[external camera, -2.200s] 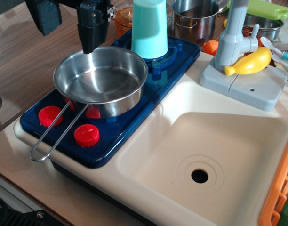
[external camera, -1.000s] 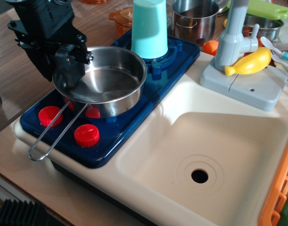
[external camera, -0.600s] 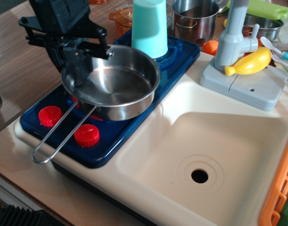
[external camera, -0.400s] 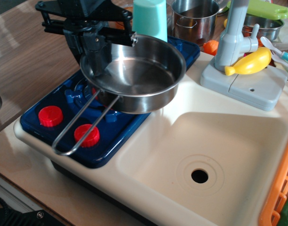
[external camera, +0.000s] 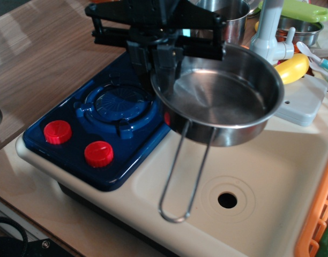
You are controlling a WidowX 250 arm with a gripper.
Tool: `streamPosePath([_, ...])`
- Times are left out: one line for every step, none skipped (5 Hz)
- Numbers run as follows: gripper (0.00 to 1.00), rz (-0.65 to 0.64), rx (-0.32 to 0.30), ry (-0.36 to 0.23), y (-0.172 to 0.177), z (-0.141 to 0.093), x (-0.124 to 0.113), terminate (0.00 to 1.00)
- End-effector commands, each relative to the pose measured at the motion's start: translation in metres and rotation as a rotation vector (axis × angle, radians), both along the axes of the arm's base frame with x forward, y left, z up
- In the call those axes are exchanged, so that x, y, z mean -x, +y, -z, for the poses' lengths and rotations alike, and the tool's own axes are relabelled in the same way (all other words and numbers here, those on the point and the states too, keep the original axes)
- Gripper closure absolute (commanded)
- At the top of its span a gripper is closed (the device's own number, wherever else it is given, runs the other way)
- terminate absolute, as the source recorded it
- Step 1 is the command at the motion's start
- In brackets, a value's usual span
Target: Put pan from stove to sink
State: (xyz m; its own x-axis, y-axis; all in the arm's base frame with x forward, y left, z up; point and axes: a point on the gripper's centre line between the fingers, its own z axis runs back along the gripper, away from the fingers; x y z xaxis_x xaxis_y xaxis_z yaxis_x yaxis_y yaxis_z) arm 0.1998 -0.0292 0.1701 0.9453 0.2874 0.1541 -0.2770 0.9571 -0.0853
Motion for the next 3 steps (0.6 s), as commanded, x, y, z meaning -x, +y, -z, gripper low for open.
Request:
streamPosePath([0.00,0.003,-0.009,-0.101,-0.0180,0.0049,0.0043,0.00])
streamPosePath([0.00,0.003,-0.009,-0.101,-0.0180,0.0049,0.0043,0.00])
streamPosePath([0.00,0.003,-0.009,-0.101,-0.0180,0.0049,0.0043,1.00])
